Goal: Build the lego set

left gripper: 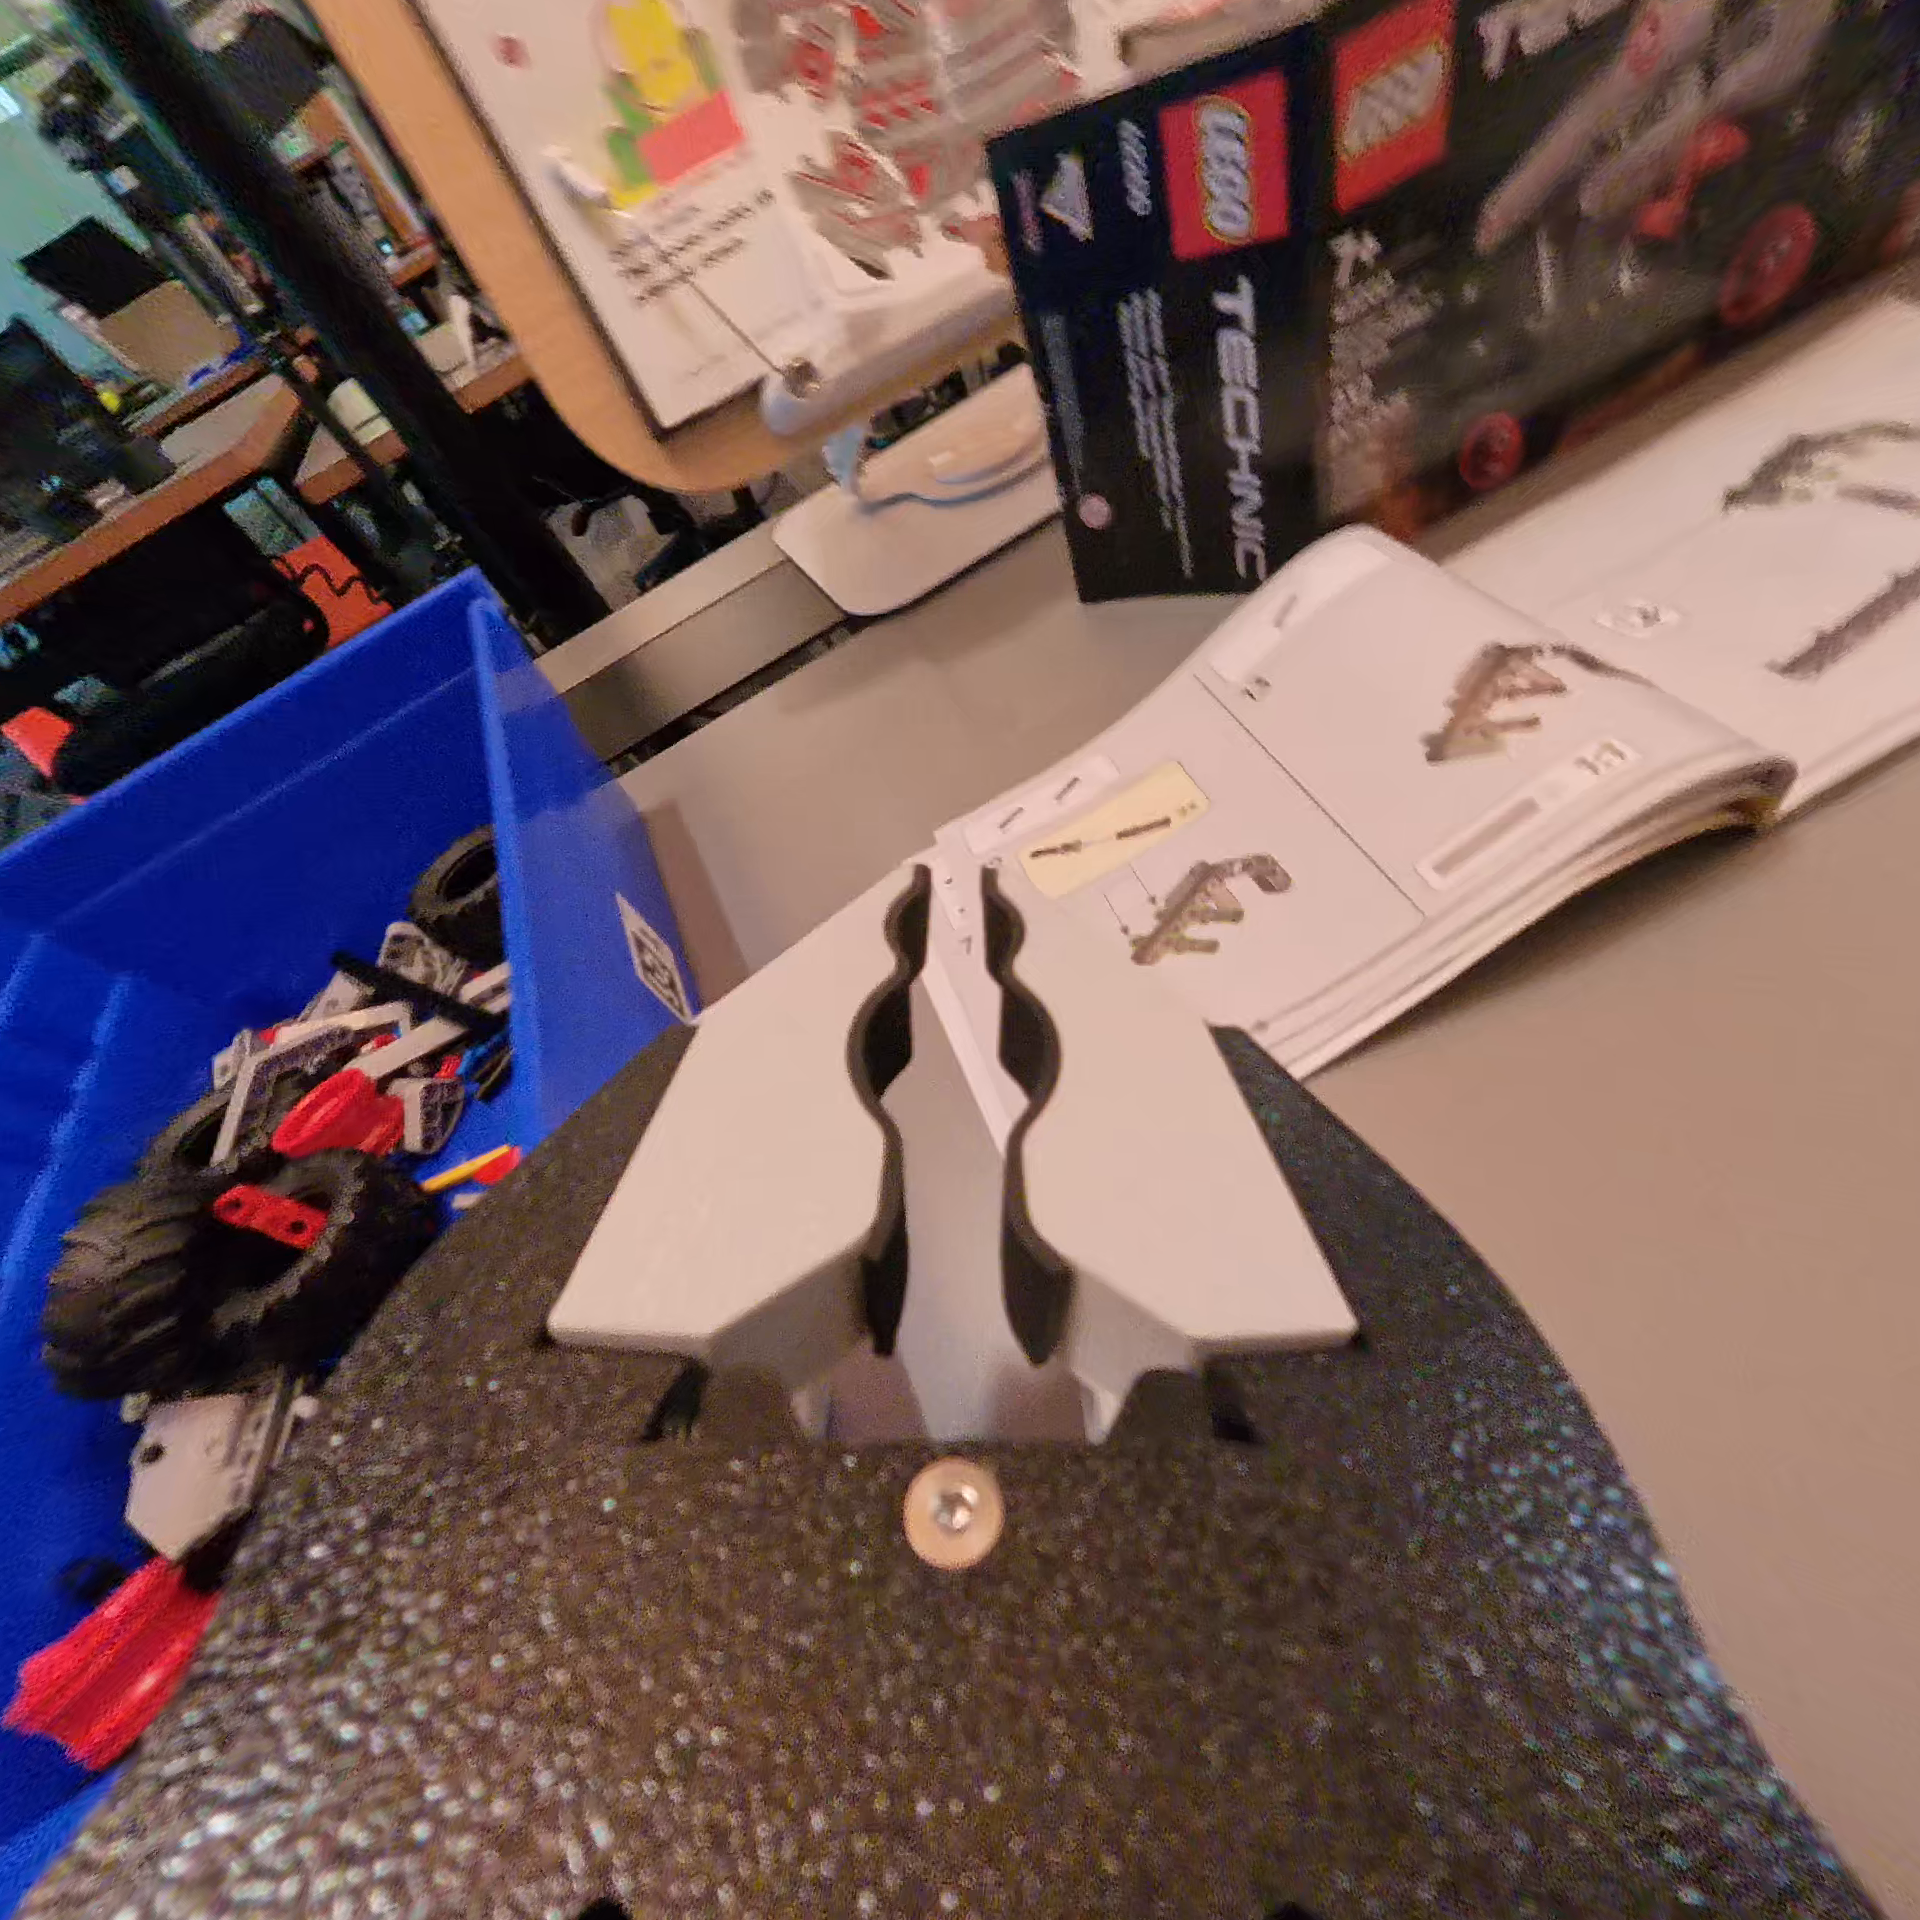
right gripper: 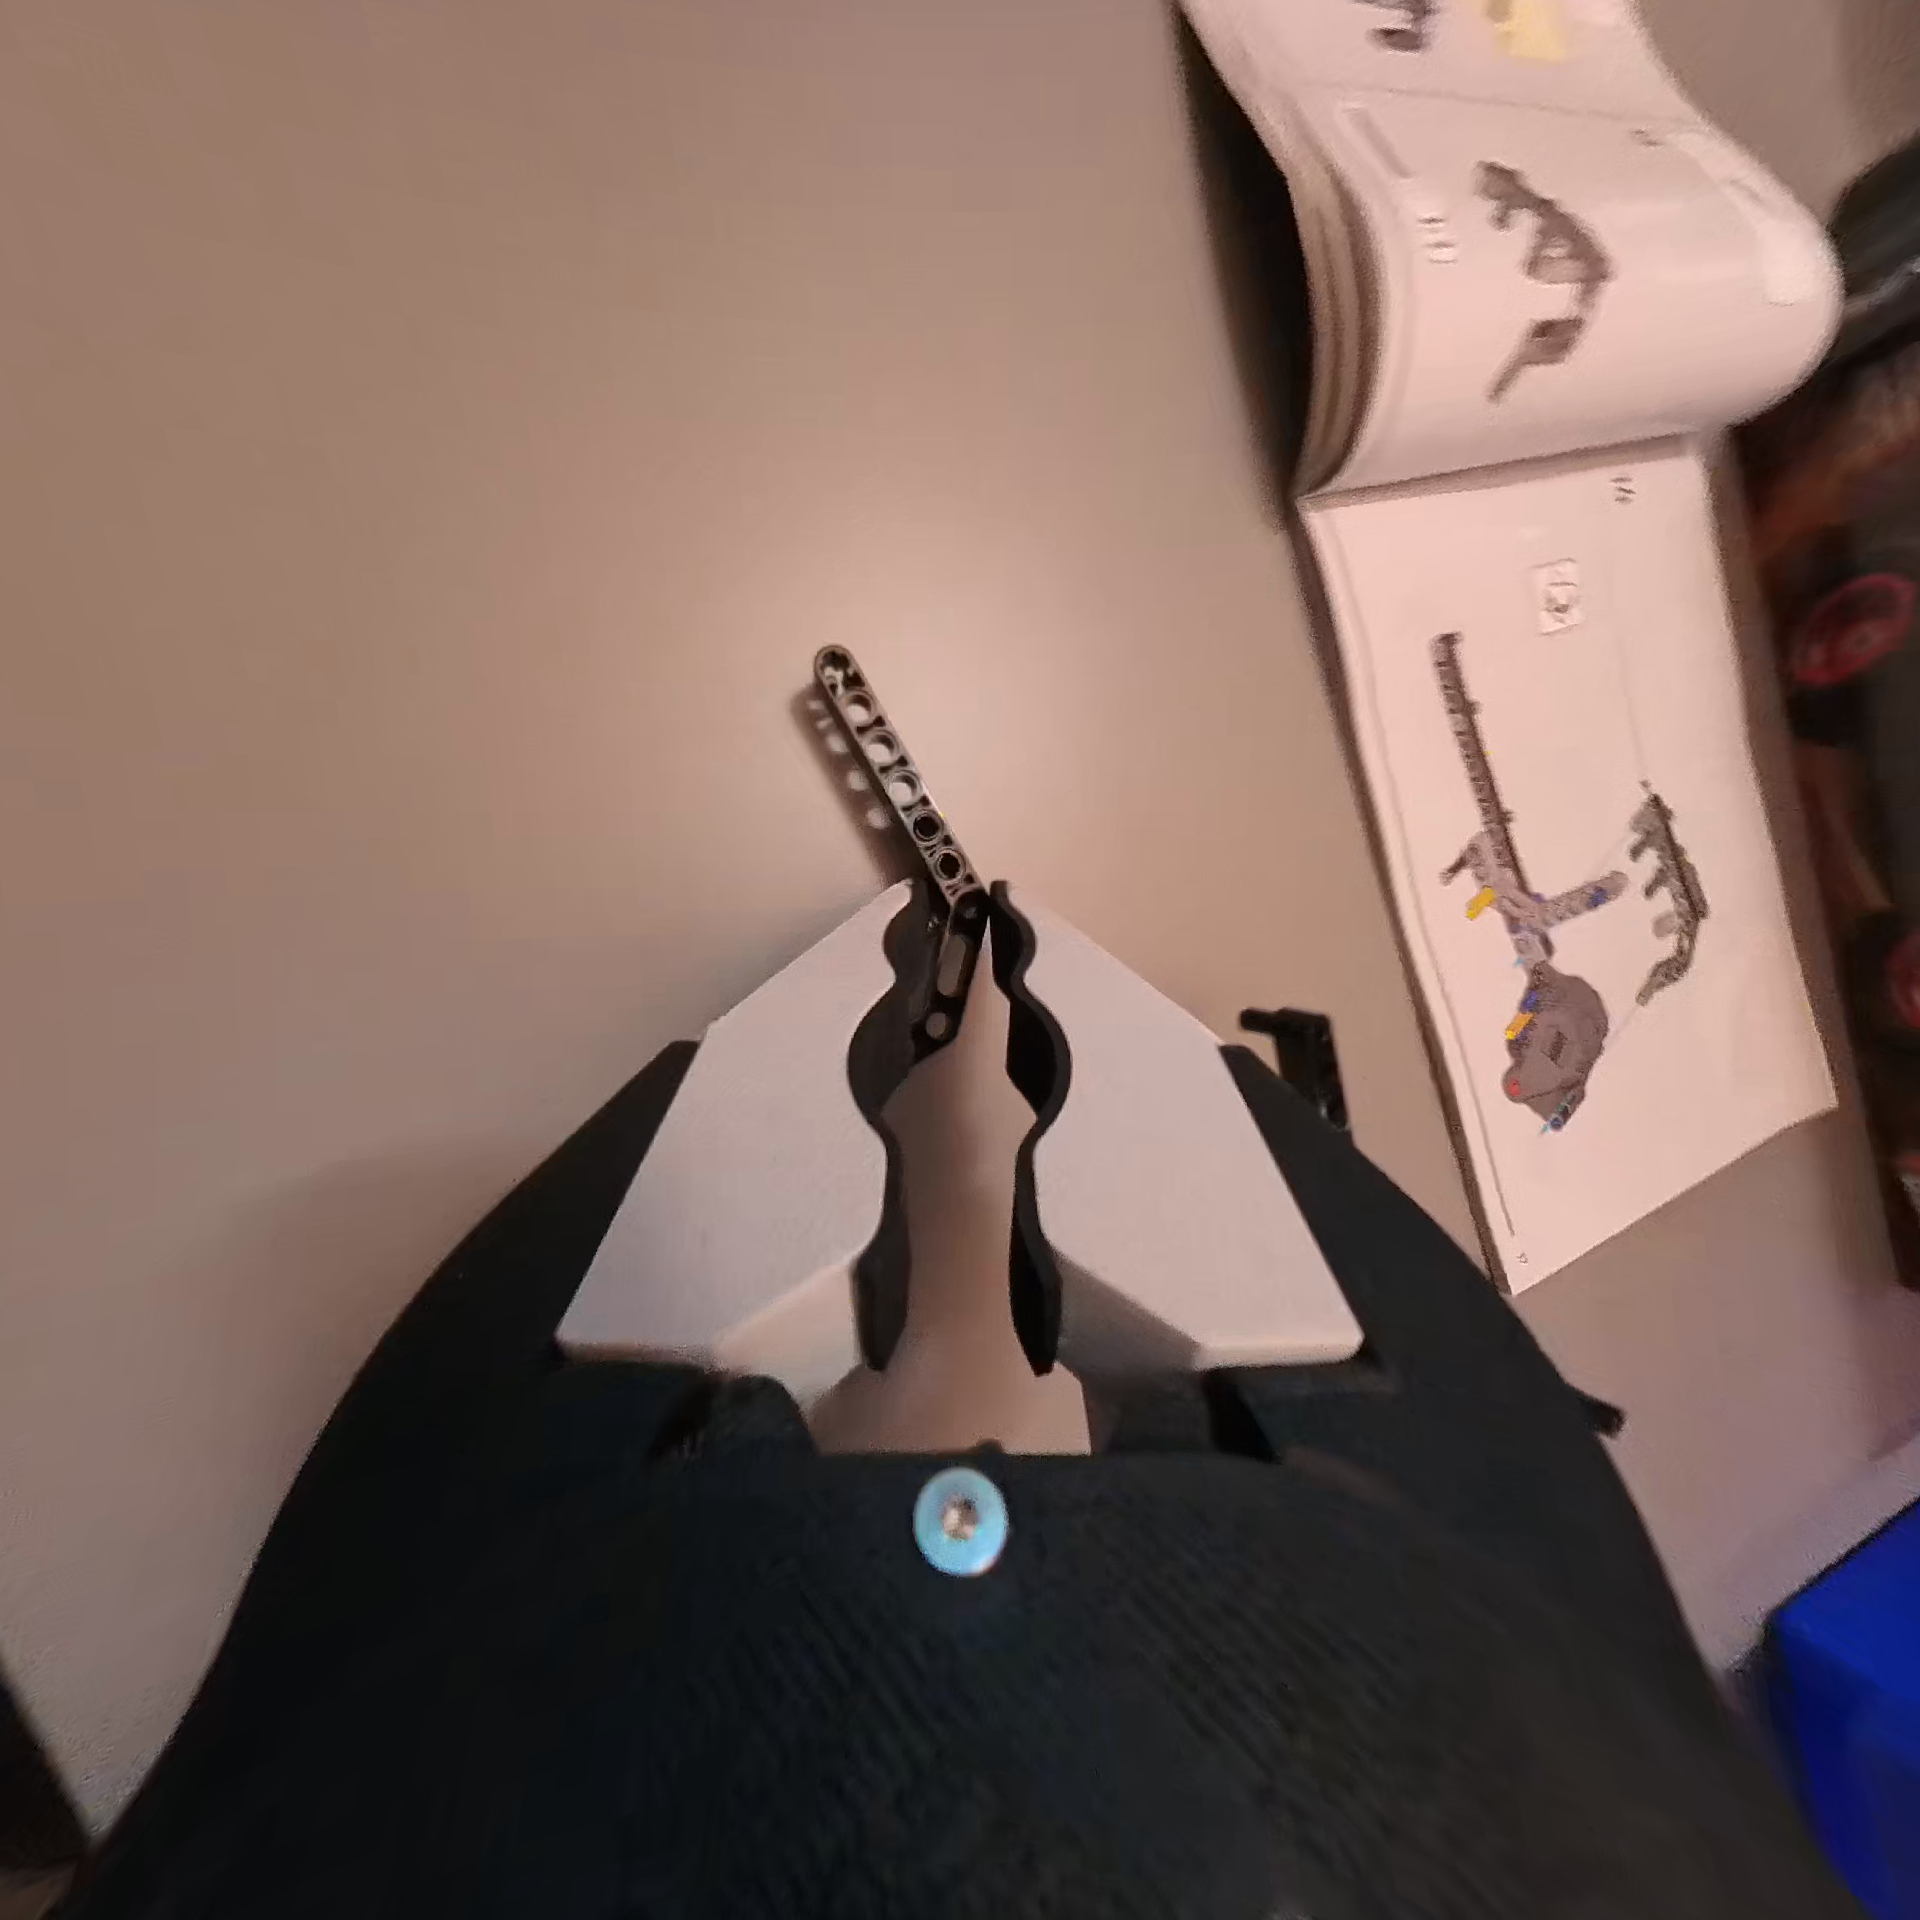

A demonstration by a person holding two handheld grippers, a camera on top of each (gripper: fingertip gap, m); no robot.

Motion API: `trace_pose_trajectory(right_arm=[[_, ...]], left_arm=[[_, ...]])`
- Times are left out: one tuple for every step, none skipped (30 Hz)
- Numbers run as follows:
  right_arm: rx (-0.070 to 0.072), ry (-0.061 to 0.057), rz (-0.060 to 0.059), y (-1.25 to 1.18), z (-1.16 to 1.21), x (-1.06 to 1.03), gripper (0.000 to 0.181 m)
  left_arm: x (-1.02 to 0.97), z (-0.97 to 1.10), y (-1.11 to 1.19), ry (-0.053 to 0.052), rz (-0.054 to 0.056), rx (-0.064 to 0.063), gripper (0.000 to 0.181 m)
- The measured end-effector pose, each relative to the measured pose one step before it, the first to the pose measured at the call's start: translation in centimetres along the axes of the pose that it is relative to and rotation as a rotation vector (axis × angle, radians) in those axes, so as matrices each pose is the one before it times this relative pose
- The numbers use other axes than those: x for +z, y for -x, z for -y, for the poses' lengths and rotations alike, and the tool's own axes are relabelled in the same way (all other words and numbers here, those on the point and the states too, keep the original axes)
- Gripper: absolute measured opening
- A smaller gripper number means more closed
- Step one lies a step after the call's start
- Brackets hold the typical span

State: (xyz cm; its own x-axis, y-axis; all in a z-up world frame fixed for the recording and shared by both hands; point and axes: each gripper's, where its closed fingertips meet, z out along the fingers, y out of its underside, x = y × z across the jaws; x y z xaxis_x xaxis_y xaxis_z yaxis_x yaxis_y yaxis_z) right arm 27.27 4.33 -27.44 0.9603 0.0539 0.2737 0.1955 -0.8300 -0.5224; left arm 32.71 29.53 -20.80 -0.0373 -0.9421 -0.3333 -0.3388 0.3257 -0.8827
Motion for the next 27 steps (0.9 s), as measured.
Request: trace_pose_trajectory(right_arm=[[0.0406,-0.0122,-0.0307,-0.503,0.519,0.479,0.008],[0.0332,-0.0179,-0.0133,-0.186,0.589,0.497,0.009],[0.0240,-0.0196,-0.0035,-0.015,0.607,0.420,0.008],[0.0098,-0.0160,-0.0017,0.042,0.571,0.350,0.008],[-0.0011,-0.0139,-0.0036,0.025,0.555,0.342,0.008],[-0.0050,-0.0095,0.0000,0.083,0.485,0.368,0.008],[0.0003,-0.0004,0.0030,0.057,0.344,0.348,0.009],[0.0010,-0.0029,0.0007,-0.047,0.378,0.310,0.009],[-0.0041,-0.0023,0.0042,-0.019,0.317,0.258,0.008],[-0.0009,0.0014,0.0027,-0.058,0.212,0.174,0.009],[0.0034,-0.0010,-0.0045,-0.179,0.212,0.045,0.015],[0.0067,-0.0073,-0.0017,-0.139,0.231,-0.123,0.023],[0.0084,-0.0142,-0.0023,-0.170,0.262,-0.257,0.027],[0.0049,-0.0191,0.0002,-0.140,0.276,-0.338,0.027],[-0.0029,-0.0260,0.0093,-0.023,0.330,-0.357,0.027],[-0.0107,-0.0325,0.0188,0.148,0.423,-0.358,0.027],[-0.0142,-0.0367,0.0218,0.241,0.588,-0.323,0.028],[-0.0159,-0.0398,0.0247,0.297,0.771,-0.163,0.027],[-0.0208,-0.0412,0.0365,0.539,0.933,0.074,0.025],[-0.0199,-0.0376,0.0417,0.704,1.031,0.308,0.022],[-0.0116,-0.0262,0.0445,0.771,0.991,0.570,0.022],[-0.0174,-0.0180,0.0561,0.977,0.915,0.704,0.022],[-0.0174,-0.0187,0.0466,0.852,0.852,0.825,0.022],[0.0088,-0.0141,0.0221,0.344,0.735,1.015,0.022],[0.0335,-0.0069,0.0202,0.237,0.588,1.168,0.021],[0.0311,-0.0079,0.0347,0.540,0.571,1.164,0.021],[0.0170,-0.0081,0.0292,0.547,0.481,1.093,0.018]], left_arm=[[-0.235,0.218,0.579,-0.0167,0.0114,-0.0442,0.006],[-0.273,0.347,0.432,-0.0199,0.0039,-0.0462,0.006],[-0.346,0.742,0.165,-0.0396,-0.0096,-0.0284,0.007],[-0.409,1.190,-0.246,-0.0662,-0.0300,-0.0068,0.007],[-0.379,1.153,-0.501,-0.0662,-0.0399,0.0001,0.005],[-0.239,0.790,-0.451,-0.0449,-0.0325,-0.0076,0.004],[-0.118,0.444,-0.288,-0.0256,-0.0191,-0.0171,0.004],[-0.047,0.205,-0.140,-0.0119,-0.0105,-0.0187,0.004],[-0.036,0.061,-0.048,-0.0015,-0.0044,-0.0141,0.004],[-0.063,0.039,0.096,0.0026,0.0048,-0.0070,0.004],[-0.141,0.169,0.188,-0.0029,0.0121,0.0024,0.003],[-0.210,0.317,0.157,-0.0097,0.0107,0.0098,0.002],[-0.241,0.419,0.114,-0.0139,0.0075,0.0121,0.000],[-0.272,0.455,0.086,-0.0161,0.0060,0.0126,0.000],[-0.272,0.402,0.074,-0.0141,0.0041,0.0117,0.000],[-0.247,0.308,0.030,-0.0103,0.0014,0.0065,0.000],[-0.212,0.246,-0.052,-0.0086,-0.0055,0.0002,0.000],[-0.156,0.150,-0.124,-0.0063,-0.0132,-0.0053,0.000],[-0.115,0.018,-0.087,-0.0012,-0.0158,-0.0112,0.000],[-0.090,-0.064,0.002,0.0012,-0.0143,-0.0181,0.000],[-0.088,-0.052,0.169,-0.0023,-0.0102,-0.0229,0.000],[-0.079,0.034,0.348,-0.0039,-0.0065,-0.0251,0.000],[-0.123,0.092,0.421,-0.0011,-0.0054,-0.0276,0.000],[-0.185,0.172,0.401,0.0009,-0.0082,-0.0289,0.000],[-0.248,0.144,0.289,0.0024,-0.0145,-0.0257,0.000],[-0.302,0.073,0.289,0.0044,-0.0123,-0.0209,0.000],[-0.367,-0.081,0.491,0.0089,0.0015,-0.0162,0.000]])
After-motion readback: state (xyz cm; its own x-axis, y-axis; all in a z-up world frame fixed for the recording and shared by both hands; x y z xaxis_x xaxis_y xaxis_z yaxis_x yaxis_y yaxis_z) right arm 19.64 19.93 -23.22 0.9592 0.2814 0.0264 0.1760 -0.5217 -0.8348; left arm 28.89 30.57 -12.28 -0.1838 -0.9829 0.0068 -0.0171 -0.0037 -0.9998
